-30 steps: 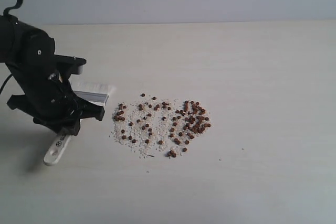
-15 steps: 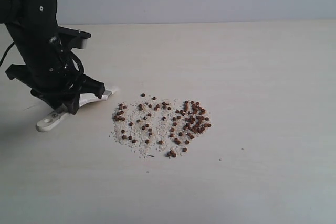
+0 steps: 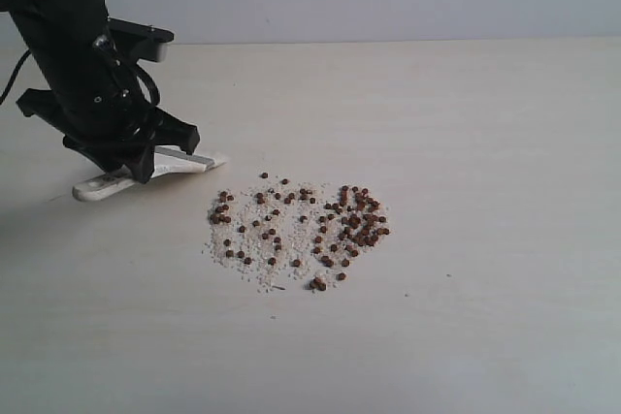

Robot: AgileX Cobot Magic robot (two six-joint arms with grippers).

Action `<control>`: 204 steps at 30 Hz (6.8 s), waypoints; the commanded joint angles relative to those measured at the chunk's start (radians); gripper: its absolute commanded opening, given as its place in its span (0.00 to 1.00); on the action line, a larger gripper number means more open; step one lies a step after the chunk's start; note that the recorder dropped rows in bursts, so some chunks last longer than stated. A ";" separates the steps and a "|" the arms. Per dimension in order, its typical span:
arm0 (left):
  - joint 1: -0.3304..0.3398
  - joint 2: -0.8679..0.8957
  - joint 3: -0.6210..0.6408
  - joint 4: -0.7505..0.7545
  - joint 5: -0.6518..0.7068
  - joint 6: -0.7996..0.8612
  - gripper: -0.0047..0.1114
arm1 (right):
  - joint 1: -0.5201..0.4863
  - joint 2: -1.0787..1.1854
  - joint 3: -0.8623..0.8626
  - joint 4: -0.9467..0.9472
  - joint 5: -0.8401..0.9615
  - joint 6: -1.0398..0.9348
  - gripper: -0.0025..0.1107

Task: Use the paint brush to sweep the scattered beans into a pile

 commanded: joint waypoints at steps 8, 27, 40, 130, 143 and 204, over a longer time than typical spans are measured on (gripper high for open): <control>-0.004 -0.011 -0.027 0.033 -0.032 0.005 0.04 | 0.000 -0.005 0.005 0.259 -0.311 0.122 0.02; -0.004 -0.011 -0.126 0.057 0.027 0.031 0.04 | 0.000 0.639 -0.248 -0.601 -0.783 0.870 0.02; -0.004 -0.011 -0.171 0.057 0.033 0.031 0.04 | 0.000 1.666 -0.660 -0.955 -1.227 0.740 0.54; 0.150 -0.406 -0.171 -0.361 -0.473 0.571 0.73 | 0.241 2.029 -1.427 -1.555 -1.181 1.748 0.02; 0.188 -0.420 -0.018 -1.162 -0.200 1.336 0.73 | 0.133 2.029 -1.485 -1.597 -1.449 2.134 0.02; 0.308 -0.085 0.009 -1.830 0.242 1.780 0.55 | 0.204 2.033 -1.487 -1.597 -1.449 1.936 0.02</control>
